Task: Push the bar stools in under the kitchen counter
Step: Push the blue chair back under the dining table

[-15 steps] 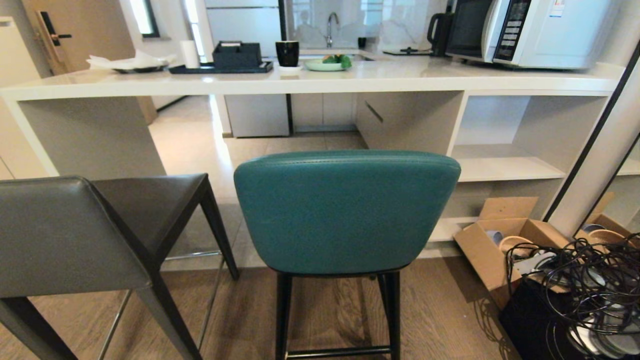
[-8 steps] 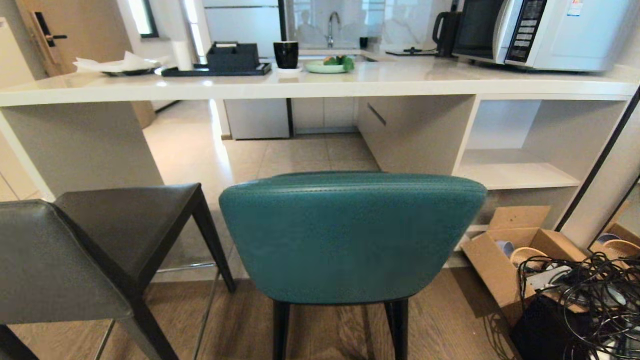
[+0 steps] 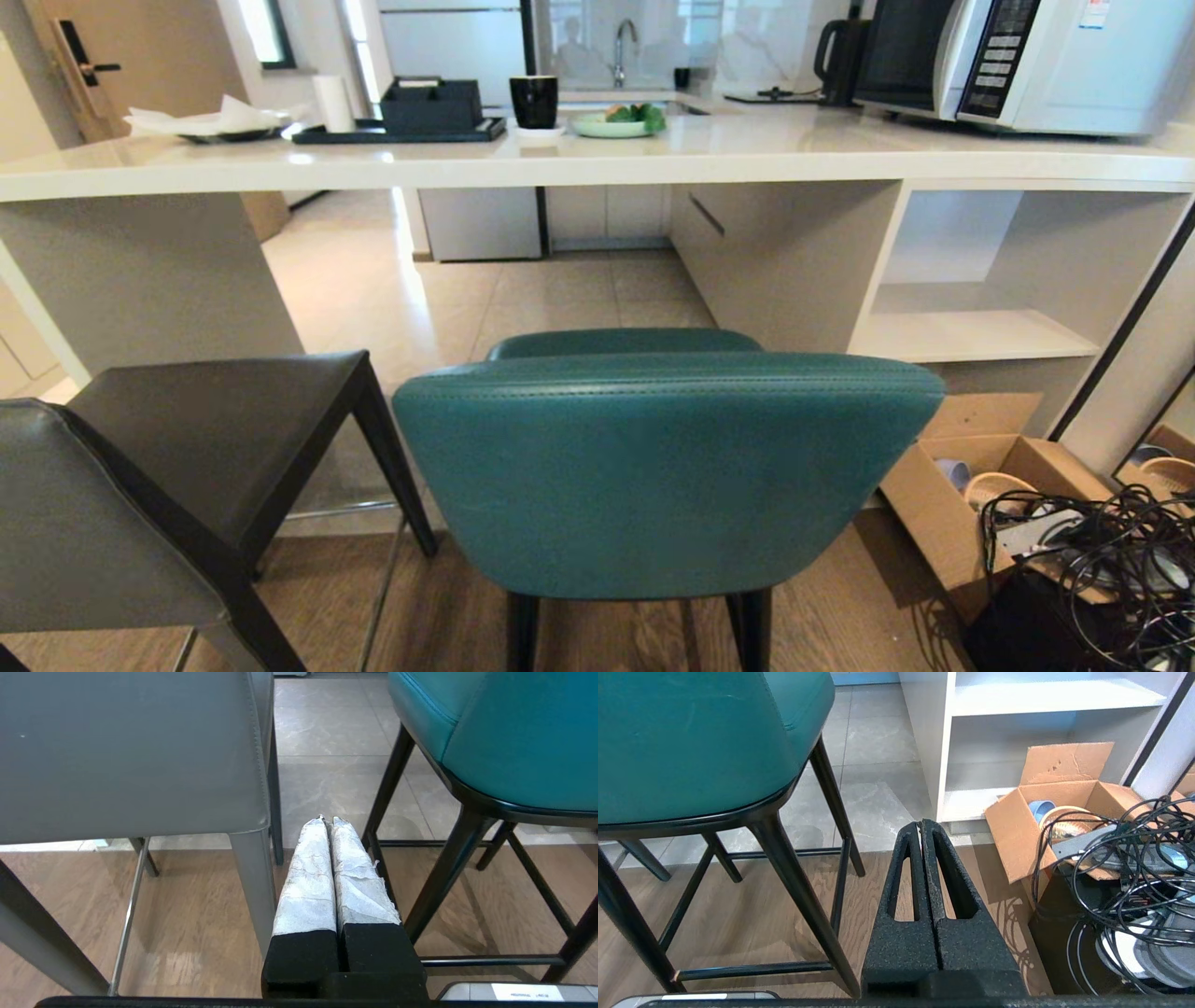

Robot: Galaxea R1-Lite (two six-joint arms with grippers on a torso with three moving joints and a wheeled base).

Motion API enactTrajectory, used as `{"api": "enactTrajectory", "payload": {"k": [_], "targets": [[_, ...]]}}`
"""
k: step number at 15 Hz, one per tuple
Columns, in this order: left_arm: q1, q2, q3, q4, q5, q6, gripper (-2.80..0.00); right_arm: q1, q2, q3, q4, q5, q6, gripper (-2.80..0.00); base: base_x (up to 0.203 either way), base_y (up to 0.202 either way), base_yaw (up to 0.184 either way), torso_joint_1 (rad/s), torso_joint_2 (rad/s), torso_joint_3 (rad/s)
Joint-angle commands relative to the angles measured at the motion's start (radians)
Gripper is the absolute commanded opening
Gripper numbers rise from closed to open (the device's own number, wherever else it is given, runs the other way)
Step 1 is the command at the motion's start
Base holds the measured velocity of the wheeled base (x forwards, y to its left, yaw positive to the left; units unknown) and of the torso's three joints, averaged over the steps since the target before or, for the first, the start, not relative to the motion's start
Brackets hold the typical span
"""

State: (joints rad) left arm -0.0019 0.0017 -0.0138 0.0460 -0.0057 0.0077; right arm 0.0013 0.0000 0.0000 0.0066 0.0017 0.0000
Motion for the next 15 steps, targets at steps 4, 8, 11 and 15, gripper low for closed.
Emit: {"api": "enactTrajectory", "payload": {"k": [4, 8, 11, 15], "targets": [[0.002, 0.0, 0.0, 0.0, 0.0, -0.002, -2.8, 0.0, 0.0, 0.002, 0.0, 0.001, -0.002, -2.8, 0.0, 0.0, 0.0, 0.0, 0.0, 0.0], [0.005, 0.011, -0.059, 0.003, -0.009, 0.025, -2.8, 0.0, 0.014, -0.069, 0.012, 0.01, -0.041, -2.8, 0.0, 0.0, 0.0, 0.0, 0.0, 0.0], [0.004, 0.163, -0.122, -0.044, -0.064, 0.03, -2.8, 0.001, 0.193, -0.182, 0.036, 0.012, -0.047, -2.8, 0.0, 0.0, 0.0, 0.0, 0.0, 0.0], [0.001, 0.543, -0.139, -0.37, -0.133, 0.026, -2.8, 0.004, 0.565, -0.26, -0.146, 0.028, -0.05, -2.8, 0.0, 0.0, 0.0, 0.0, 0.0, 0.0]]}}
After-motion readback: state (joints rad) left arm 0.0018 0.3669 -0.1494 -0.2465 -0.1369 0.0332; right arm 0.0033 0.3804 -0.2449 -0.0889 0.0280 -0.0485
